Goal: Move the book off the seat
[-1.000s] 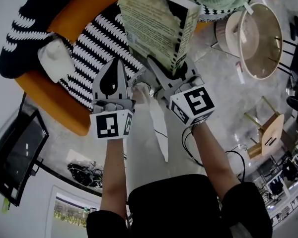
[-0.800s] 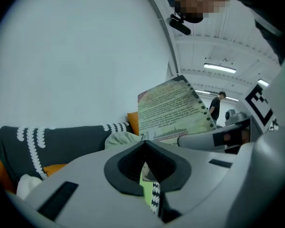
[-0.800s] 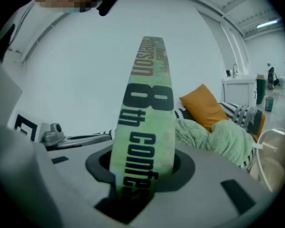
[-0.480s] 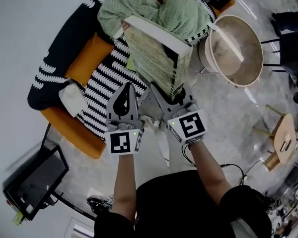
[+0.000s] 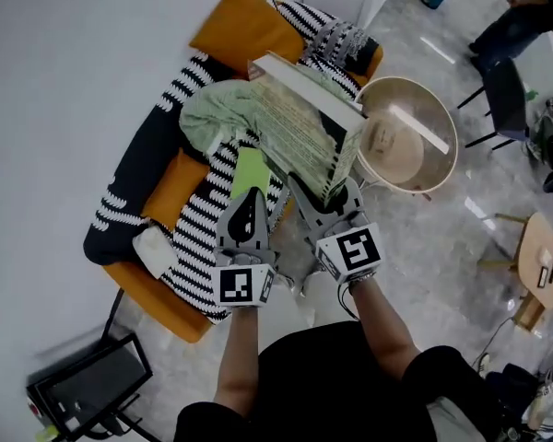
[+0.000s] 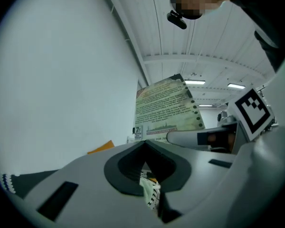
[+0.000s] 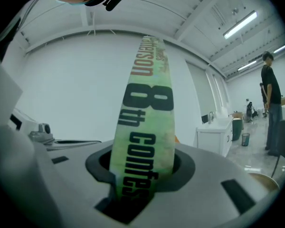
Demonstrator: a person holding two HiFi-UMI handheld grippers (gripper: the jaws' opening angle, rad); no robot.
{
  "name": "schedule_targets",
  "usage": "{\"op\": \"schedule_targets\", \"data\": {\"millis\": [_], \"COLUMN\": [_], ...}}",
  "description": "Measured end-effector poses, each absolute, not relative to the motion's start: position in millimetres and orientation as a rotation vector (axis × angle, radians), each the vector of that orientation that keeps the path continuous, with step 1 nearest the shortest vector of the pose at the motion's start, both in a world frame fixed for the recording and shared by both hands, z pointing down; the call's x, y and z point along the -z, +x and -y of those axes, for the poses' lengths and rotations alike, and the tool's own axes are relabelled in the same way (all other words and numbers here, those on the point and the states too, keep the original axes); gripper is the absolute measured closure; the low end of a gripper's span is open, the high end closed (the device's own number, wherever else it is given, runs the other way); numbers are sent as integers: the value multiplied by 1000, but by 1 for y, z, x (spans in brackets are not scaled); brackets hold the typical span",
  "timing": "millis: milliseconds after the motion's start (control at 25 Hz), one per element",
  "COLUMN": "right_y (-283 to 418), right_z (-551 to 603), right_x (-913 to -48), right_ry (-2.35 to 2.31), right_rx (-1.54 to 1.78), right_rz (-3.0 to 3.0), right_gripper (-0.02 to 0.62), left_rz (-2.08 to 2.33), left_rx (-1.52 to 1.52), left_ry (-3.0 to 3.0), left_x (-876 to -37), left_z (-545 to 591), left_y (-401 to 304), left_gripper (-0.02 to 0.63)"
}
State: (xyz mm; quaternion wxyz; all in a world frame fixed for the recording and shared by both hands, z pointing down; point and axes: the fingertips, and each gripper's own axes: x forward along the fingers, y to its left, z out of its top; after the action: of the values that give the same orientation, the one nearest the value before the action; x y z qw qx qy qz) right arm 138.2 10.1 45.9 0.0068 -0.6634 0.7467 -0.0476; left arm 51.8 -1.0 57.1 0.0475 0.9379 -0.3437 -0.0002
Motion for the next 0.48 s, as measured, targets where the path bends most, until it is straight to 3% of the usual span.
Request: {"op": "schedule_targets", "data": {"millis": [480], "right_y": [220], "right_z": [-66], "right_x": [50], "right_ry": [-2174], "right_rx": [-63], "right_rz": [-2120], "right_gripper": [423], "left_rz": [881], "left_rx": [164], "left_ry": [3005], "left_x": [48], "left_z": [-46], "left_y": [148], "left_gripper": [597]}}
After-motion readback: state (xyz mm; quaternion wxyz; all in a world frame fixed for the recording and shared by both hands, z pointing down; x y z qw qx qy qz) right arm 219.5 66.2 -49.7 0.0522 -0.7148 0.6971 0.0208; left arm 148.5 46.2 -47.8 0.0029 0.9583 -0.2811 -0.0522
